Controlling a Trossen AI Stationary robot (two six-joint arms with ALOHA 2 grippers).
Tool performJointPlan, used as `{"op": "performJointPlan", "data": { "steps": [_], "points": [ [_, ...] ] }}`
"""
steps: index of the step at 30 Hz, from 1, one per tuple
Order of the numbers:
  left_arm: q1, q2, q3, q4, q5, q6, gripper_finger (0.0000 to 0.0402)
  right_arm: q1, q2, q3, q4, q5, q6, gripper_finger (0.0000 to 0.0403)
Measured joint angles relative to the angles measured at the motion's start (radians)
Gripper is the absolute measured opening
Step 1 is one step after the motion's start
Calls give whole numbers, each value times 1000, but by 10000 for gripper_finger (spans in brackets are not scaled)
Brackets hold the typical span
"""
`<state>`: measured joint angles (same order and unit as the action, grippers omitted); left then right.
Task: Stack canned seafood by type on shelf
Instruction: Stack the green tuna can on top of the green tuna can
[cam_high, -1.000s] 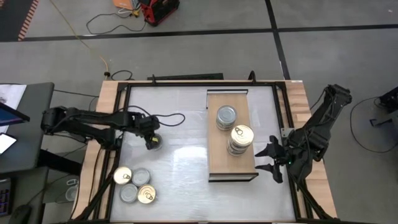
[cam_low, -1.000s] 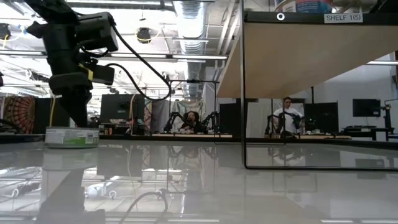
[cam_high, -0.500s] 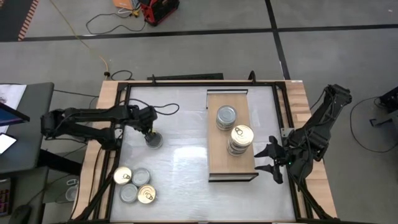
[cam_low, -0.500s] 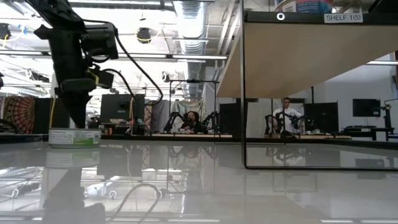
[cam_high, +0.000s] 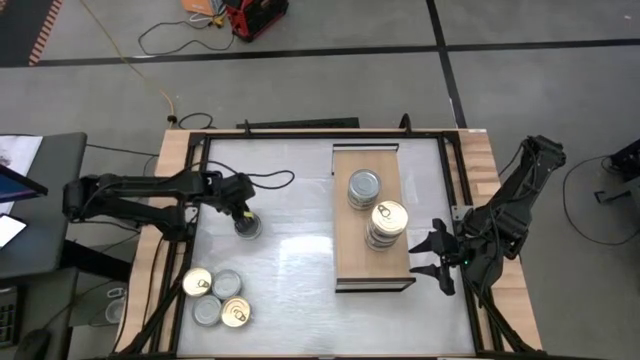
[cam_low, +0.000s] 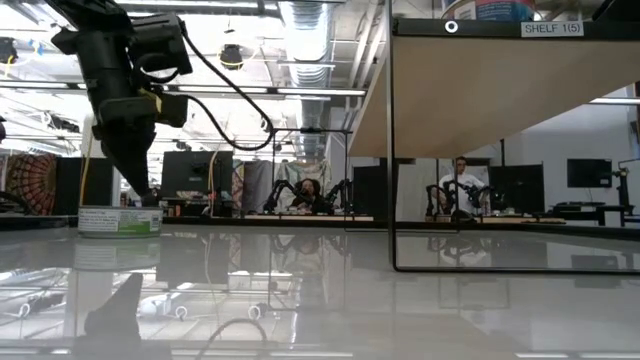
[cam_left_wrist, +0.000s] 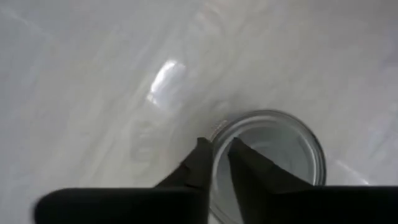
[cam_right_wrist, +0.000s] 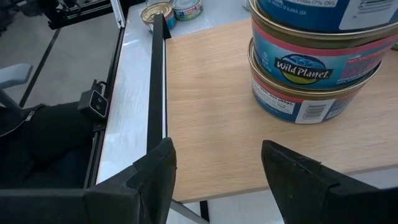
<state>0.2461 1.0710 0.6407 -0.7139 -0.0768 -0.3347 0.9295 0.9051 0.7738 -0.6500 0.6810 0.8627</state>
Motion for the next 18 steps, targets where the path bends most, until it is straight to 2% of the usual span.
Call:
{"op": "performJointPlan", "data": {
  "steps": [6, 9, 13, 18],
  "points": [
    [-24, 0, 0, 67, -71, 23, 156, -1, 0, 0, 0, 0, 0, 260],
    [-24, 0, 0, 97, -57, 86, 192, -1, 0, 0, -1, 5, -6, 260],
    [-24, 12, -1, 105, -55, 180, 200, -1, 0, 0, -1, 7, -7, 260],
    [-23, 30, -43, 103, -56, 320, 170, -1, 0, 0, -1, 26, -11, 260]
  ]
}}
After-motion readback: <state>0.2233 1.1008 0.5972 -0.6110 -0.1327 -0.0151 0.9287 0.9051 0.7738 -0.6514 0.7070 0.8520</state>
